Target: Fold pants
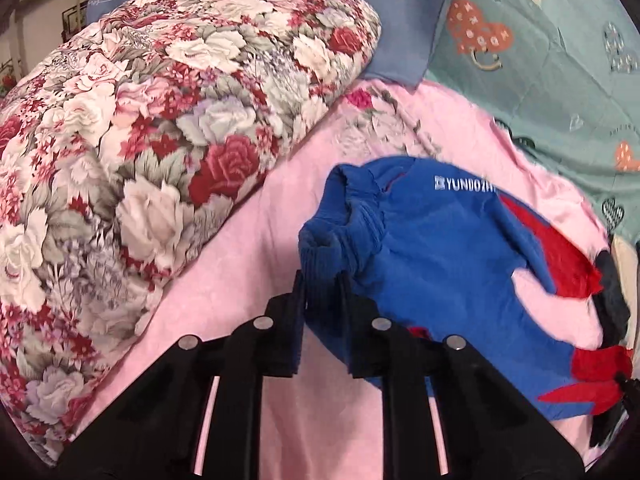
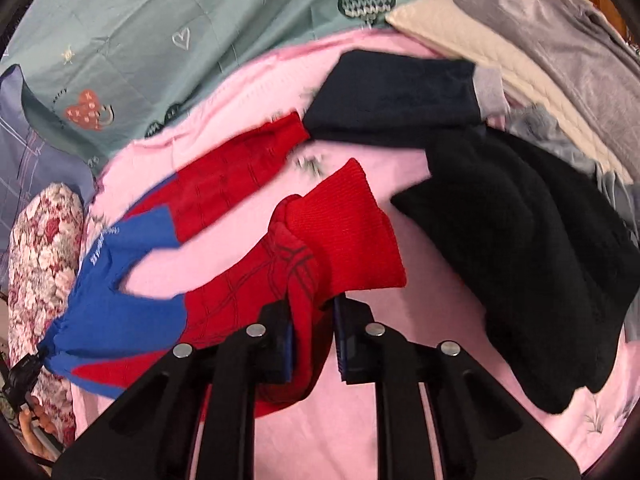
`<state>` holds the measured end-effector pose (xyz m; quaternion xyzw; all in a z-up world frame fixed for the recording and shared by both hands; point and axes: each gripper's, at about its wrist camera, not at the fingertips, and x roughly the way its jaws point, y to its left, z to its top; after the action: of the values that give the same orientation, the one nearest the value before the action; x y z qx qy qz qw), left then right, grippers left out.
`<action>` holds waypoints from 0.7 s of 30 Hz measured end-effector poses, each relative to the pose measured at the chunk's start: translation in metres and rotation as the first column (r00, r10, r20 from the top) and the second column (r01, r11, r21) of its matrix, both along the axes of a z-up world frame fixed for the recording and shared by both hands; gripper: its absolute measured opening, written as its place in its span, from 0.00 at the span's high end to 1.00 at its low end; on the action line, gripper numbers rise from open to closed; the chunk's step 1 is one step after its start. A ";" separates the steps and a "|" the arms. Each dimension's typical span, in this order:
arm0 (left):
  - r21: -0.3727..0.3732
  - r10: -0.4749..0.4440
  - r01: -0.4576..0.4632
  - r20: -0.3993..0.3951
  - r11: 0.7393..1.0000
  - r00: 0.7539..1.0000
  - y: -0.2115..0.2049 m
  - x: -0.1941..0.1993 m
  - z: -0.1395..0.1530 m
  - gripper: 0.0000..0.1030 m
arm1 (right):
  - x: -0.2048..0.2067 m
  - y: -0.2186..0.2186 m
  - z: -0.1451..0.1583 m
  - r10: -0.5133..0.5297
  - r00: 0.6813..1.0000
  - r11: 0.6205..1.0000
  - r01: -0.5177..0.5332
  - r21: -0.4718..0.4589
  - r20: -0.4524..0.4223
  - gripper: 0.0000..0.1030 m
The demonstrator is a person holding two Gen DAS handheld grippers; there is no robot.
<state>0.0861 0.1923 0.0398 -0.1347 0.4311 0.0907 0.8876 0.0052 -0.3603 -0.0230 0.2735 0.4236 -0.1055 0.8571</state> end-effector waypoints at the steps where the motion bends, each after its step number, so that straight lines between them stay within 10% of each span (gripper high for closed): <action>1: 0.008 -0.014 0.014 -0.017 1.000 1.000 -0.004 -0.006 -0.006 0.85 | -0.001 0.001 -0.006 -0.006 1.000 1.000 0.006 -0.005 -0.026 0.84; 5: 0.008 -0.004 0.005 -0.082 1.000 0.997 -0.001 -0.024 -0.036 0.84 | -0.008 0.003 -0.036 -0.007 0.992 0.999 0.002 -0.044 -0.123 0.81; 9: 0.055 0.097 -0.088 -0.181 0.995 0.979 0.018 -0.025 -0.055 0.50 | -0.008 0.004 -0.051 -0.075 0.971 0.987 0.040 -0.154 -0.228 0.40; 12: 0.076 0.169 -0.163 -0.081 0.984 0.982 0.031 -0.035 -0.037 0.23 | -0.015 0.004 -0.021 -0.165 0.982 0.942 0.128 -0.310 -0.096 0.40; 21: 0.065 -0.055 0.048 0.114 0.997 0.992 -0.042 -0.011 0.000 0.11 | 0.041 0.011 0.021 -0.054 0.989 0.952 0.093 -0.291 0.140 0.29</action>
<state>0.0748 0.1499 0.0395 -0.1010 0.3793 0.0730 0.9168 0.0464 -0.3497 -0.0023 0.1637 0.3356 -0.1816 0.9097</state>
